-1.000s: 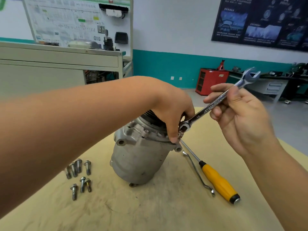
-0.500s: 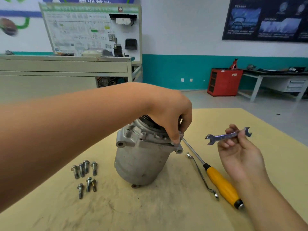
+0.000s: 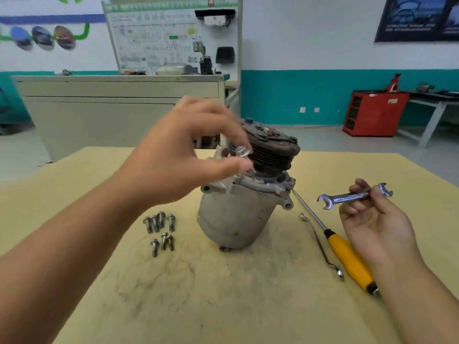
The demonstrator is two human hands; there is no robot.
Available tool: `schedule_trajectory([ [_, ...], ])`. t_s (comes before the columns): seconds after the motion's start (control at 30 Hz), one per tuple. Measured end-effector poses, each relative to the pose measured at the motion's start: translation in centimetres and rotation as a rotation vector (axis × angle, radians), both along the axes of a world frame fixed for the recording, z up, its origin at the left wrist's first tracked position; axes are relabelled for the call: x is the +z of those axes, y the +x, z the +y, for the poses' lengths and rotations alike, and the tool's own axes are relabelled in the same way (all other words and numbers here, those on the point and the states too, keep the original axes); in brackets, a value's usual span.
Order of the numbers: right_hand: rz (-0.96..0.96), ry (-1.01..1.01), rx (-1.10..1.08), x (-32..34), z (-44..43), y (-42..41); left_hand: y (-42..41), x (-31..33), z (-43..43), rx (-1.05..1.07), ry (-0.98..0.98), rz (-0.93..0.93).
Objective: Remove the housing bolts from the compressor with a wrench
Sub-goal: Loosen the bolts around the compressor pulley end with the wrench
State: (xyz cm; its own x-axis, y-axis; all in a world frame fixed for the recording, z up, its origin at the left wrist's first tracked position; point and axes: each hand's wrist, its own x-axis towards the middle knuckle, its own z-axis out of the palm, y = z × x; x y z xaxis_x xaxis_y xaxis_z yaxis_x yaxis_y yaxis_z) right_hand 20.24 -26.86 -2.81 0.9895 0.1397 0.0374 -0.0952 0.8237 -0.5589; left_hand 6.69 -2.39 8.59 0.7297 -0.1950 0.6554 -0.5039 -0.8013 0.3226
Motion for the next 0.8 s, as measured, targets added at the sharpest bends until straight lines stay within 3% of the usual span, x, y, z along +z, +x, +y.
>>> schedule_trajectory([
  [0.13, 0.014, 0.003, -0.008, -0.3, -0.1, 0.0, -4.2, -5.6, 3.9, 0.281, -0.485, 0.221],
  [0.23, 0.017, -0.011, 0.004, -0.3, 0.0, -0.1, -6.4, -9.3, 6.5, 0.556, -0.499, 0.427],
  [0.37, 0.015, -0.046, 0.012, -0.1, 0.3, -0.3, -6.9, -12.2, 8.7, 0.650, -0.640, 0.665],
  [0.8, -0.015, -0.107, 0.019, 0.2, 0.6, -1.0, -4.2, -15.1, 9.1, 0.806, -0.286, 0.456],
])
